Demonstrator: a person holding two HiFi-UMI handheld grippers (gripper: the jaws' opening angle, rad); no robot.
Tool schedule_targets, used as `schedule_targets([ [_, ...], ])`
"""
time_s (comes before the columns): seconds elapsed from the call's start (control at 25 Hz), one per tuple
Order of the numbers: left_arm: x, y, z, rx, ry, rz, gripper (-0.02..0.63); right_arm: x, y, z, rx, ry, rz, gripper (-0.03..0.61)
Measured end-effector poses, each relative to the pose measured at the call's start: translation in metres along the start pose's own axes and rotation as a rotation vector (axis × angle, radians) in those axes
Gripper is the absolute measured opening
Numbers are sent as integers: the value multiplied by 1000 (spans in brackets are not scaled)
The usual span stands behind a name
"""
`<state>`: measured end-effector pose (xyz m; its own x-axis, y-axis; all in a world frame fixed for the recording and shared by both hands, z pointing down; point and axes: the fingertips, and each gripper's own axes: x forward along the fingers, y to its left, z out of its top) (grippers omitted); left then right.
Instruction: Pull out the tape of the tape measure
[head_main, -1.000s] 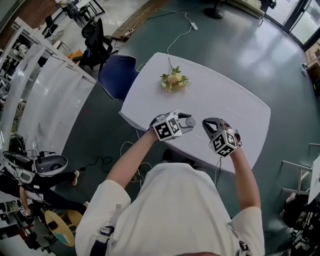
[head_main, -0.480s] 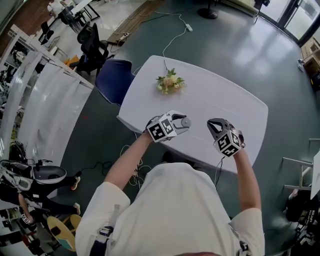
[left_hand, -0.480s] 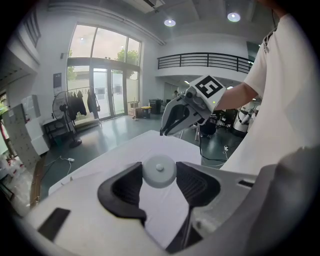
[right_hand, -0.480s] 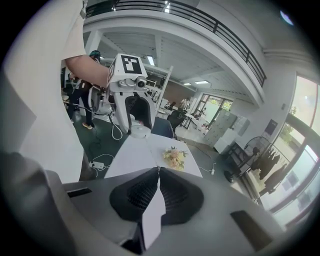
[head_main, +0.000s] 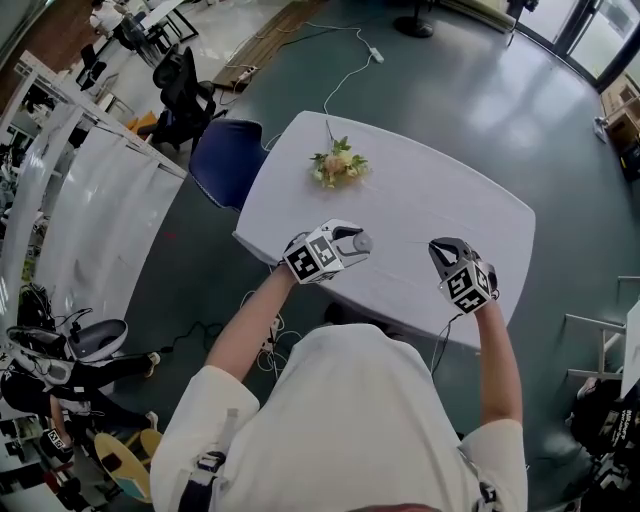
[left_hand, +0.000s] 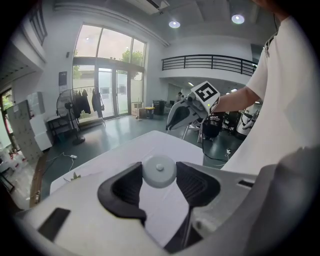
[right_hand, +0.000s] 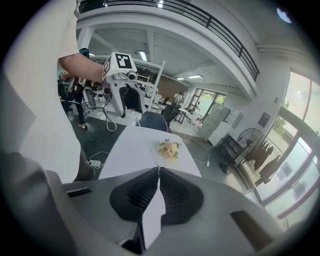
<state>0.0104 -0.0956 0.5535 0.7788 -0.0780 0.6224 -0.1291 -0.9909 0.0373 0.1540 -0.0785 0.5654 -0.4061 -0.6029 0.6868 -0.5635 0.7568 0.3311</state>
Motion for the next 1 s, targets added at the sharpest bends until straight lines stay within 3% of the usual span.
schedule_targets([
  [0.72, -18, 23, -26, -47, 34, 74, 216, -21, -40, -29, 124, 1, -107, 38],
  [1.0, -21, 29, -23, -55, 23, 83, 216, -23, -47, -35, 121, 27, -130, 38],
])
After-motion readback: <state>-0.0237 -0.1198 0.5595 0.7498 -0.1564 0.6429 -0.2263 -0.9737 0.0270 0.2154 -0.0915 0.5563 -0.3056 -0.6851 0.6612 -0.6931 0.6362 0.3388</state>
